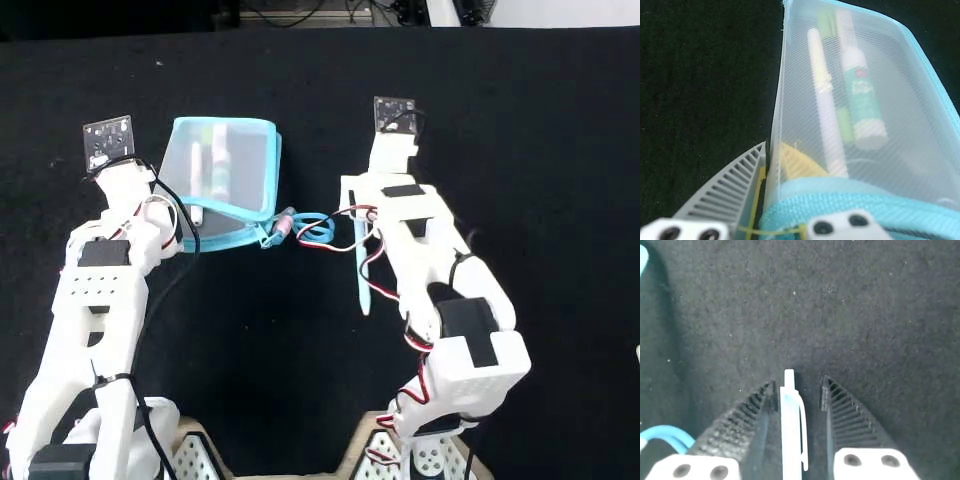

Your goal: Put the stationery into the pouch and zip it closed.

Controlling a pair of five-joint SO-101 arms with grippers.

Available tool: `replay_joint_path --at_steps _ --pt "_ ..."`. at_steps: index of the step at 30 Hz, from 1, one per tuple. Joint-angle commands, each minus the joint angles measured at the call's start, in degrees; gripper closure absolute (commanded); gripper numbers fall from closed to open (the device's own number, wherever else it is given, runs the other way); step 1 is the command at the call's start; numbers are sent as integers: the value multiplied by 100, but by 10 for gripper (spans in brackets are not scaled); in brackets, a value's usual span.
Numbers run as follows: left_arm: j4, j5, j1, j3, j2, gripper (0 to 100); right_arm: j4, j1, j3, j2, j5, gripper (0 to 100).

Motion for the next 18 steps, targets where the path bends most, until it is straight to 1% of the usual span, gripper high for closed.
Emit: replay_joint_path --at_steps 1,10,13,15,18 --pt "167 88 -110 48 123 970 26 97 -303 -13 -9 857" --pt "167 105 -119 75 132 970 44 88 -295 -13 -9 857" --pt "167 79 -119 84 114 970 211 88 -321 -40 -9 857" --pt "167 79 -110 57 114 970 211 44 -330 -40 132 857" --pt "26 26 -110 48 114 968 211 -141 -330 -22 545 858"
